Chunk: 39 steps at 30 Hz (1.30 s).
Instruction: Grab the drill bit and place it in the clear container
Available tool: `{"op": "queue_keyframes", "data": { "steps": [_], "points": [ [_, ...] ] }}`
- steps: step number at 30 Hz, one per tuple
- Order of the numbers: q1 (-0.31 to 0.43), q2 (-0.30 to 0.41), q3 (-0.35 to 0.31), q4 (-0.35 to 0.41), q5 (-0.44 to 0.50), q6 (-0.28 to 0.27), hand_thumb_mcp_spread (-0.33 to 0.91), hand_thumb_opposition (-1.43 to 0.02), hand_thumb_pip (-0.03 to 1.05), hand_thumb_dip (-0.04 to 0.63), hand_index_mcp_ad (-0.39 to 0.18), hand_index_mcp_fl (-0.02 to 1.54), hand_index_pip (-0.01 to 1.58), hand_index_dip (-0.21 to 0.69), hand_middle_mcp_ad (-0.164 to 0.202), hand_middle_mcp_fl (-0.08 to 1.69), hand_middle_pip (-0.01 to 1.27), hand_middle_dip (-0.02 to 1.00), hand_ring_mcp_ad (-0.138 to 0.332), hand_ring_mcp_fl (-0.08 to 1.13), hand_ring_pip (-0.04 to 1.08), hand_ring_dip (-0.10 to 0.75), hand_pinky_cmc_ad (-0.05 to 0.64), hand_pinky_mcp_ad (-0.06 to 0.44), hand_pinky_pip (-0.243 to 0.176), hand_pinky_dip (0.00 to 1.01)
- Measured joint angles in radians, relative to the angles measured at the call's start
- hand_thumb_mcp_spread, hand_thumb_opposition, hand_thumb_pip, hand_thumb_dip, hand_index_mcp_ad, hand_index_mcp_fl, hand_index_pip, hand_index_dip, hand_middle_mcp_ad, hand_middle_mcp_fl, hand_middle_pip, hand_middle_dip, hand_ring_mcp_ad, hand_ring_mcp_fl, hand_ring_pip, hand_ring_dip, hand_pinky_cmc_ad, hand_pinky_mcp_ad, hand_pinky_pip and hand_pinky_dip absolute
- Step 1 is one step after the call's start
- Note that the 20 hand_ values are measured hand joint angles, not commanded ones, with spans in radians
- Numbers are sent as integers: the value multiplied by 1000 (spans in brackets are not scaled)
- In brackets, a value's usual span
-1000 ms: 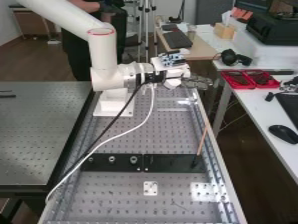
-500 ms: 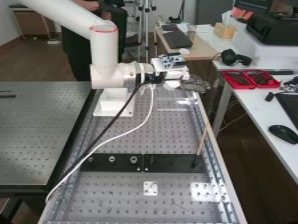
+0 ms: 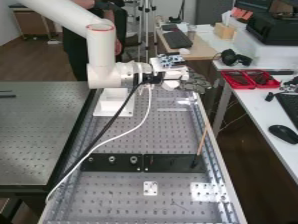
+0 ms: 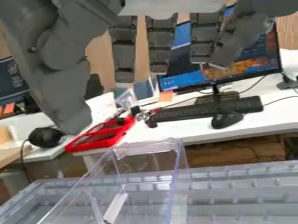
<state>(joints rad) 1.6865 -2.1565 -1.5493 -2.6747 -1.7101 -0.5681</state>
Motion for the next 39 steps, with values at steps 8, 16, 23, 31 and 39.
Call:
{"op": "queue_keyframes", "data": {
  "steps": [8, 16, 23, 31, 39],
  "points": [
    [-30, 103, -78, 19, 44, -23, 278, -709, 688, 230, -93, 23, 565, 243, 49, 86, 113, 220, 211, 10, 86, 54, 295, 145, -113, 321],
    [-55, 215, -155, 28, 146, -54, 209, -665, 571, 157, -54, 19, 468, 253, 52, 87, 113, 220, 213, 5, 80, 54, 276, 148, -127, 353],
    [-61, 256, -182, 30, 254, -63, 195, -649, 571, 126, -54, 54, 433, 276, 54, 86, 115, 220, 216, 3, 72, 54, 278, 148, -131, 360],
    [-51, 286, -199, 28, 329, -76, 182, -649, 569, 101, -54, 87, 417, 284, 54, 89, 117, 220, 216, 5, 82, 54, 278, 147, -131, 367],
    [-47, 300, -195, 20, 330, -90, 182, -649, 564, 101, -54, 131, 405, 284, 54, 87, 120, 220, 216, 7, 82, 54, 278, 147, -131, 367]
  ]
}}
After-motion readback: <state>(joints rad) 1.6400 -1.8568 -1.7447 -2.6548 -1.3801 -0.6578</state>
